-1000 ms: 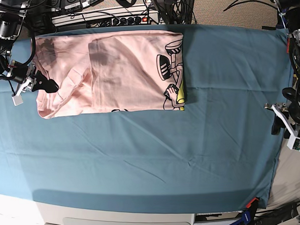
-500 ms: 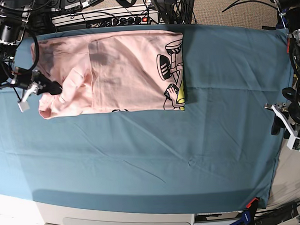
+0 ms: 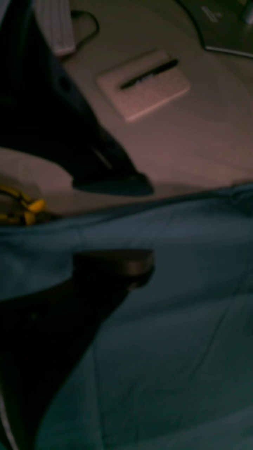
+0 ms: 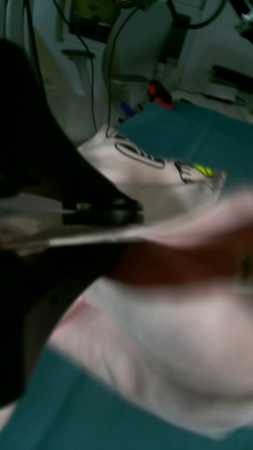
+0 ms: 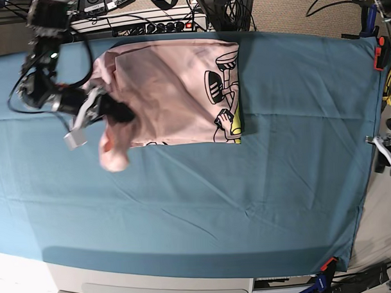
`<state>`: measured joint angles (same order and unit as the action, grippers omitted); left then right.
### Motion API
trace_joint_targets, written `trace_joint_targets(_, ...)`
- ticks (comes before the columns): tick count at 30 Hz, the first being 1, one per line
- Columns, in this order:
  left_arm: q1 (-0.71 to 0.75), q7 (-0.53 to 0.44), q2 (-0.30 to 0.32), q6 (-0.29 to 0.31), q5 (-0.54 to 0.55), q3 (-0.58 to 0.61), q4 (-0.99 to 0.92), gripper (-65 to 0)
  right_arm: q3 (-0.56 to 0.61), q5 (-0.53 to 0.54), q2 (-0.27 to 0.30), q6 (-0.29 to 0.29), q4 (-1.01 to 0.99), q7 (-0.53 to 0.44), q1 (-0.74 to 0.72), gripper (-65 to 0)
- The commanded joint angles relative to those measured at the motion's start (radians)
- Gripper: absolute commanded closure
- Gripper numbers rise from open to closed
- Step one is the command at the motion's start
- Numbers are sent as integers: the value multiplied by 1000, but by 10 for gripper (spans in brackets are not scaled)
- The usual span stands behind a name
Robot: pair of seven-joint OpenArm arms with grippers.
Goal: Fold the T-shirt properly
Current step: 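Fold the collar end over the stack with the right gripper and release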
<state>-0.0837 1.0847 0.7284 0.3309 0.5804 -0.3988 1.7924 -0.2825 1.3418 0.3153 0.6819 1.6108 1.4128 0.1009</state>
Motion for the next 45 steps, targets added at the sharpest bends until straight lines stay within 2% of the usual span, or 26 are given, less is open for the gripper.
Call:
trace_joint_targets(1,-19,-21,43,-4,1,-21,11,-240,-6,18,-9,6,37,-17,2,0)
trace_joint_targets(5,-19,-20,109,-5,5,-49,11,-225,-6,-33,-92,6,92,-17,39,0)
trace_joint_targets(10,-19,-19,171,-4,28,-114,10,-225,-6,-35,-183,7,95,-17,40,0)
trace_joint_targets(14,-19,-19,189,5,51,-179,0,-225,-6,-109,-242,6,95,-17,31,0)
trace_joint_targets(19,-19,-15,188,11,72,-211,-29,-225,2,-144,-286,6,95,-17,14,0)
trace_joint_targets(22,-19,-15,188,11,79,-211,-43,-225,53,-190,-303,6,95,-17,9,0)
trace_joint_targets(28,-19,-8,188,11,79,-211,-43,-225,225,-307,-307,3,95,-17,-2,0)
trace_joint_targets(32,-19,-8,188,11,79,-211,-43,-225,295,-405,-307,-14,95,-77,-4,0)
trace_joint_targets(38,-18,-8,183,11,79,-211,-43,-225,336,-529,-308,-29,95,-159,-4,0)
trace_joint_targets(42,-18,-8,183,11,79,-211,-43,-225,333,-591,-327,-68,95,-224,-5,0)
trace_joint_targets(45,-19,-8,183,11,79,-211,-43,-225,334,-621,-354,-74,95,-246,-10,0)
